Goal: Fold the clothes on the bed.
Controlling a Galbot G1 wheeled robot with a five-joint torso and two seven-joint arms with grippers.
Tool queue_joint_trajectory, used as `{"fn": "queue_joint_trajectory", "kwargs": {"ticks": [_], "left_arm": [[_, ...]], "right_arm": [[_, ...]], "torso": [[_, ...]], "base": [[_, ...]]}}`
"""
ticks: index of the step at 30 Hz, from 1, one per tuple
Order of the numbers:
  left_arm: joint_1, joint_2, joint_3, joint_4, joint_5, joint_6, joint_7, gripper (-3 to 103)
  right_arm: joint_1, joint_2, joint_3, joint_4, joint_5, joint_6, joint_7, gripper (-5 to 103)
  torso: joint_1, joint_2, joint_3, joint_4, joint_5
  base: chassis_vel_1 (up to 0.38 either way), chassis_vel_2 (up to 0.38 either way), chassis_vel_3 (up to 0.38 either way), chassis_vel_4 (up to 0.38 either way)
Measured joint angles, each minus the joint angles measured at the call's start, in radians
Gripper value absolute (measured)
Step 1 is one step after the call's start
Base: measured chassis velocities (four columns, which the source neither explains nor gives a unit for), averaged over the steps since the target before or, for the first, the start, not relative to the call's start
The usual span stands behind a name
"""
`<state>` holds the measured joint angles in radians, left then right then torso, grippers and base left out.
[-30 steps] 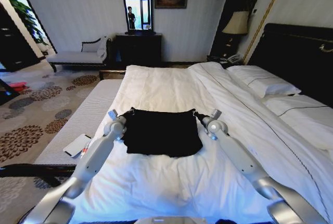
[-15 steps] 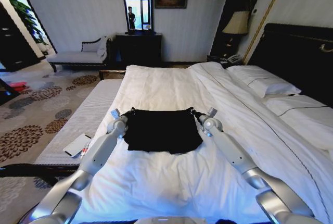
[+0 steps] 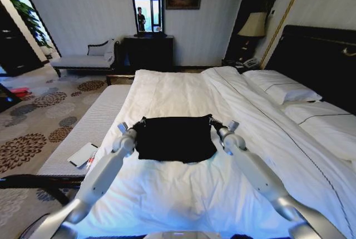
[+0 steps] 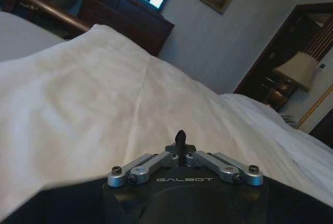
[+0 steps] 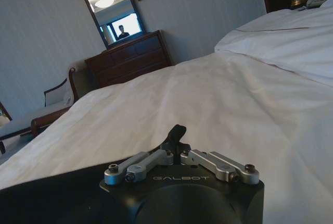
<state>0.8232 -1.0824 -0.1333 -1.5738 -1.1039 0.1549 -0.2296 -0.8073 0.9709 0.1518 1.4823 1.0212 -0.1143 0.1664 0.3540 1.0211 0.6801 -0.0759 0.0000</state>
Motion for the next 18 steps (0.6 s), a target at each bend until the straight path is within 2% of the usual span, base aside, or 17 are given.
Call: {"fn": "queue_joint_trajectory", "kwargs": {"ticks": [4, 9, 18], "left_arm": [[0.151, 0.027, -0.082, -0.109, 0.008, -0.003, 0.002, 1], [0.238, 0.041, -0.145, -0.179, 0.015, -0.006, 0.006, 1], [0.351, 0.049, -0.173, -0.274, 0.049, -0.012, 0.006, 1]], "right_arm": [[-0.104, -0.014, 0.038, 0.092, -0.024, 0.005, 0.003, 1], [-0.171, -0.021, 0.073, 0.158, -0.04, 0.011, 0.011, 1], [-0.289, -0.019, 0.109, 0.239, -0.092, 0.026, 0.009, 1]], "torso": [[0.0, 0.0, 0.0, 0.0008, -0.0003], [0.0, 0.0, 0.0, 0.0005, -0.0001], [0.0, 0.0, 0.0, 0.0003, 0.0]], "base": [[0.0, 0.0, 0.0, 0.0], [0.0, 0.0, 0.0, 0.0], [0.0, 0.0, 0.0, 0.0]]}}
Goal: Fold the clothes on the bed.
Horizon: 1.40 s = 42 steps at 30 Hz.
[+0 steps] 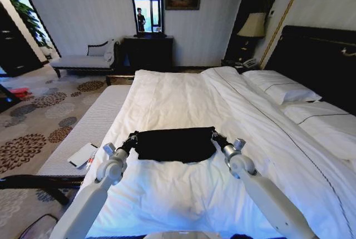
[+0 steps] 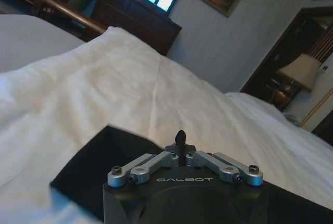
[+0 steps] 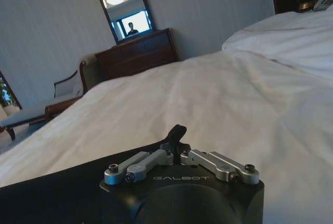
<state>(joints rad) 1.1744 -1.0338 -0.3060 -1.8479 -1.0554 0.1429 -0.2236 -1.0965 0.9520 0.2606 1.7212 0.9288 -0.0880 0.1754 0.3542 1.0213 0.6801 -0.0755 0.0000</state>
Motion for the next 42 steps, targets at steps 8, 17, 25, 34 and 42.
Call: {"fn": "queue_joint_trajectory", "kwargs": {"ticks": [8, 17, 25, 34, 42], "left_arm": [[0.091, -0.007, -0.003, -0.005, 0.055, -0.007, 0.018, 1], [0.188, -0.005, -0.01, -0.07, 0.116, 0.01, 0.027, 18], [0.28, -0.006, -0.108, -0.152, 0.159, 0.006, 0.044, 45], [0.363, 0.006, -0.241, -0.274, 0.104, 0.013, 0.031, 72], [0.426, 0.09, -0.241, -0.318, 0.232, 0.022, 0.085, 100]], "right_arm": [[-0.08, 0.03, 0.016, -0.006, -0.052, 0.014, -0.009, 1], [-0.195, 0.024, 0.058, 0.068, -0.076, 0.012, -0.009, 16], [-0.324, 0.005, 0.181, 0.214, -0.072, -0.009, 0.017, 43], [-0.135, -0.1, 0.13, 0.203, -0.006, -0.051, 0.046, 76], [0.194, -0.182, -0.139, -0.101, -0.116, -0.006, -0.058, 100]], "torso": [[0.0, 0.0, 0.0, 0.0002, -0.0001], [0.0, 0.0, 0.0, -0.0001, 0.0001], [0.0, 0.0, 0.0, -0.0005, 0.0001], [0.0, 0.0, 0.0, 0.0011, 0.0002], [0.0, 0.0, 0.0, 0.0007, 0.0002]], "base": [[0.0, 0.0, 0.0, 0.0], [0.0, 0.0, 0.0, 0.0], [0.0, 0.0, 0.0, 0.0], [0.0, 0.0, 0.0, 0.0], [0.0, 0.0, 0.0, 0.0]]}}
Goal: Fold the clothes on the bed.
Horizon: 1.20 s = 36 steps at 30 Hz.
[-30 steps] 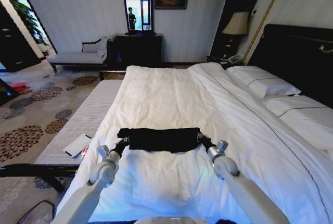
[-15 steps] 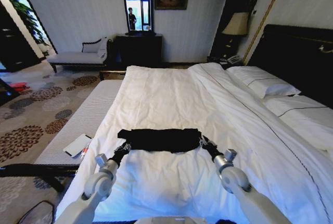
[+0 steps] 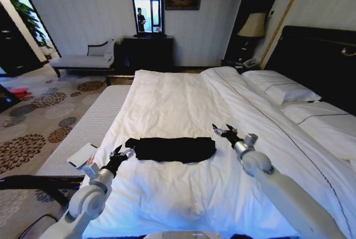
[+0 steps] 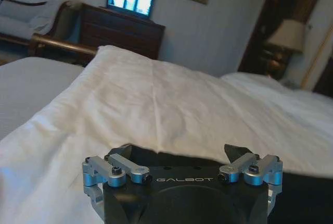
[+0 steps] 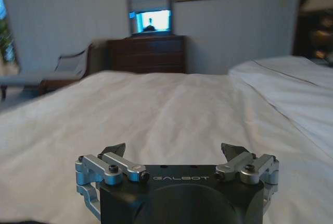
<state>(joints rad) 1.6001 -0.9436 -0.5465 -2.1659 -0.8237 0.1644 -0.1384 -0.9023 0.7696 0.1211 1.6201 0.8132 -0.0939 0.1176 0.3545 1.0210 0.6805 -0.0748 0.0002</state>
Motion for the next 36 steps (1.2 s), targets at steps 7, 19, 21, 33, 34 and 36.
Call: {"fn": "queue_joint_trajectory", "kwargs": {"ticks": [7, 19, 21, 33, 34, 36], "left_arm": [[0.101, 0.004, -0.025, -0.081, 0.035, -0.009, 0.035, 100], [0.266, -0.053, -0.088, -0.188, 0.067, -0.028, 0.064, 100], [0.271, -0.057, -0.091, -0.191, 0.066, -0.029, 0.066, 100], [0.297, -0.073, -0.135, -0.228, 0.037, -0.03, 0.067, 100], [0.293, -0.075, -0.14, -0.228, 0.032, -0.03, 0.066, 100], [0.292, -0.079, -0.147, -0.228, 0.023, -0.029, 0.065, 100]], "right_arm": [[0.153, 0.054, -0.167, -0.188, -0.204, 0.105, -0.077, 100], [0.232, 0.075, -0.275, -0.28, -0.361, 0.211, -0.15, 100], [0.228, 0.071, -0.279, -0.279, -0.372, 0.217, -0.155, 100], [0.09, 0.014, -0.264, -0.179, -0.41, 0.224, -0.162, 100], [0.066, 0.01, -0.262, -0.164, -0.42, 0.223, -0.16, 100], [0.031, 0.006, -0.254, -0.148, -0.441, 0.224, -0.158, 100]], "torso": [[0.0, 0.0, 0.0, -0.0005, -0.0001], [0.0, 0.0, 0.0, -0.0007, -0.0002], [0.0, 0.0, 0.0, -0.0009, -0.0002], [0.0, 0.0, 0.0, -0.0006, -0.0002], [0.0, 0.0, 0.0, -0.0005, -0.0003], [0.0, 0.0, 0.0, -0.0006, -0.0002]], "base": [[0.0, 0.0, 0.0, 0.0], [0.0, 0.0, 0.0, 0.0], [0.0, 0.0, 0.0, 0.0], [0.0, 0.0, 0.0, 0.0], [0.0, 0.0, 0.0, 0.0], [0.0, 0.0, 0.0, 0.0]]}}
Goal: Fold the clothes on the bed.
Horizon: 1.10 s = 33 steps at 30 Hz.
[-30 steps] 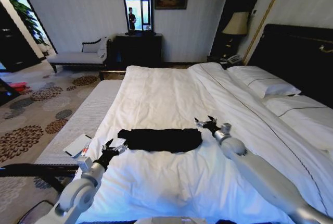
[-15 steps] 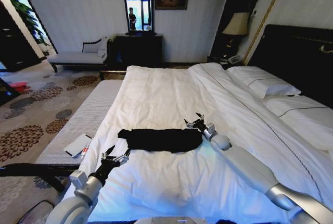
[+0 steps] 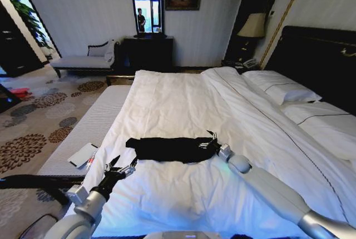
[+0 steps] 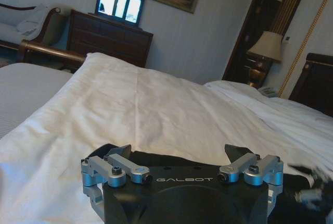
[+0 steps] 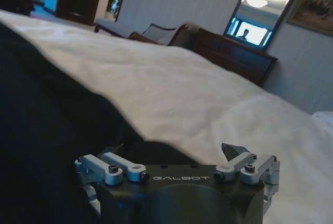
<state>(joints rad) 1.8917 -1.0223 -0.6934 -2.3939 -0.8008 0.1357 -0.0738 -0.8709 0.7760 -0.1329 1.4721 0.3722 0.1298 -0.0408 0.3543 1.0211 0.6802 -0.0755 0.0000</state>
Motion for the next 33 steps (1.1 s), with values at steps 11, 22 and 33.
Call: {"fn": "queue_joint_trajectory", "kwargs": {"ticks": [11, 22, 33], "left_arm": [[0.028, -0.024, -0.033, 0.003, -0.005, -0.001, 0.009, 100], [0.035, -0.019, -0.039, -0.023, 0.003, 0.002, -0.004, 100], [0.047, -0.024, -0.048, -0.03, 0.014, 0.005, -0.009, 100]], "right_arm": [[-0.065, -0.029, 0.046, 0.126, 0.01, -0.014, 0.02, 100], [0.079, 0.066, -0.08, 0.108, 0.091, -0.075, 0.05, 100], [0.006, 0.111, -0.125, 0.077, -0.006, -0.051, 0.051, 100]], "torso": [[0.0, 0.0, 0.0, -0.0001, -0.0001], [0.0, 0.0, 0.0, 0.0003, 0.0], [0.0, 0.0, 0.0, -0.0003, 0.0]], "base": [[0.0, 0.0, 0.0, 0.0], [0.0, 0.0, 0.0, 0.0], [0.0, 0.0, 0.0, 0.0]]}}
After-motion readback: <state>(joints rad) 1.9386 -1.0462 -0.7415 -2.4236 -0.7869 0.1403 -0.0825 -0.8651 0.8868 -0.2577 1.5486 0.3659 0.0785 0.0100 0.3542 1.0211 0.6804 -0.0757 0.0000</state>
